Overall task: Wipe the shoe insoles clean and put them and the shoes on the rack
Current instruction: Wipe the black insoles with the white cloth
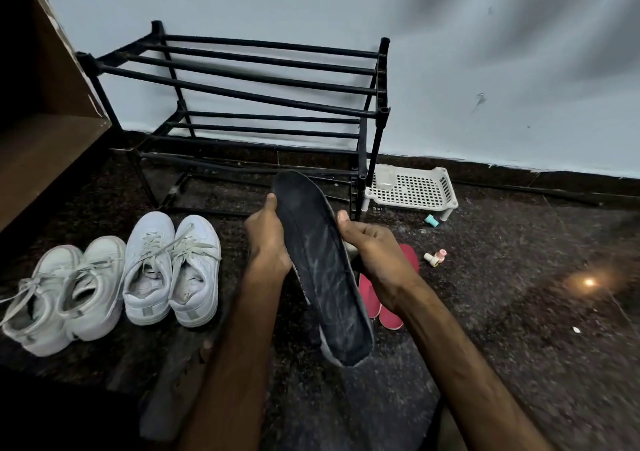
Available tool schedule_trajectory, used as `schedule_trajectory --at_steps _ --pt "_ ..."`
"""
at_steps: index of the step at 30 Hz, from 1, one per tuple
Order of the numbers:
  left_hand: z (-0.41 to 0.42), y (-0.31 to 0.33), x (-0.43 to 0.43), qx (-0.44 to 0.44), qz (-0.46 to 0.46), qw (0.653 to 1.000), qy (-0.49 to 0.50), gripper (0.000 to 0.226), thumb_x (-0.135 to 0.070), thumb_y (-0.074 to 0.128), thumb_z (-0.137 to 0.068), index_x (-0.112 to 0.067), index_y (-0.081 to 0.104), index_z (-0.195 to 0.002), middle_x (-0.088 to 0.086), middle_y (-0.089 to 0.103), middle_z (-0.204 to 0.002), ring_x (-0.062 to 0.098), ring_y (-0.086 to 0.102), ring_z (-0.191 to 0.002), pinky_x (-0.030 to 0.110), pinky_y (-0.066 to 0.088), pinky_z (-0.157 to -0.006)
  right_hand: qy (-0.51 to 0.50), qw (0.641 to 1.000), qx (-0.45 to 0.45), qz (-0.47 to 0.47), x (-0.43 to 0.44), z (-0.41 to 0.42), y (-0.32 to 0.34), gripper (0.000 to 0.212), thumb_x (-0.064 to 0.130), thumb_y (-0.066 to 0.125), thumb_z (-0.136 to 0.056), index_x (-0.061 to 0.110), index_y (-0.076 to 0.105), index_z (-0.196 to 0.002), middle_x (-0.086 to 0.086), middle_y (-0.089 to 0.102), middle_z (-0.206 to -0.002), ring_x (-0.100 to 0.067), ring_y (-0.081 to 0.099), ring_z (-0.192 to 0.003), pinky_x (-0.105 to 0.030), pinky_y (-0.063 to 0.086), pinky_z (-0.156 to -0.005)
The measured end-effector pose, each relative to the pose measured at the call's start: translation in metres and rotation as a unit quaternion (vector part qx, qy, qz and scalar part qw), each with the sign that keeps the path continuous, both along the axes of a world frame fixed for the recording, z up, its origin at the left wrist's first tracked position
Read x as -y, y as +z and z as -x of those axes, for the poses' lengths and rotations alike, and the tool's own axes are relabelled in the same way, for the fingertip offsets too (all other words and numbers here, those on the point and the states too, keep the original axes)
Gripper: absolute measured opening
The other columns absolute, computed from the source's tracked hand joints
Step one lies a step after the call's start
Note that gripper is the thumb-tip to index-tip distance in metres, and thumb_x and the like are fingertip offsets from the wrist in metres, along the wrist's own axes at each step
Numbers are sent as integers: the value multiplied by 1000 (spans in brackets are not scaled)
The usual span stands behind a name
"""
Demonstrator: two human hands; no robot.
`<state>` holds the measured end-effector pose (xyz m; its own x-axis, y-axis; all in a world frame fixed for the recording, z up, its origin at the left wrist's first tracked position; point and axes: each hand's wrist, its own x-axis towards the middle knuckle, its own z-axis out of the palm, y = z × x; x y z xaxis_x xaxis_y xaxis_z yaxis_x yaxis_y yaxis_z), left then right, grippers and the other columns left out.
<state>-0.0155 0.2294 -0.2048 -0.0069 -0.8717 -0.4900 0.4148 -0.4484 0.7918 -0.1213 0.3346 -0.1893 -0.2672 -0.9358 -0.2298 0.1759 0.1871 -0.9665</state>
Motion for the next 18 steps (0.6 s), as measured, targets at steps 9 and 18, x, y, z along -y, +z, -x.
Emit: schedule_trajectory --at_steps 9,18 --pt "-4 -11 -31 -241 14 946 -214 83 -70 34 -92 0 59 -129 24 60 -130 33 63 -109 43 57 -89 -143 989 30 -9 10 -2 -16 21 17 65 -93 -3 70 -85 -6 73 -74 -12 67 -61 -27 55 -61" --pt "-10 -30 -24 -329 40 925 -185 79 -72 29 -92 -11 55 -136 12 49 -146 31 45 -136 60 29 -113 -167 976 136 16 8 14 -13 29 -4 55 -94 5 60 -121 -11 71 -102 -13 67 -79 -19 58 -70"
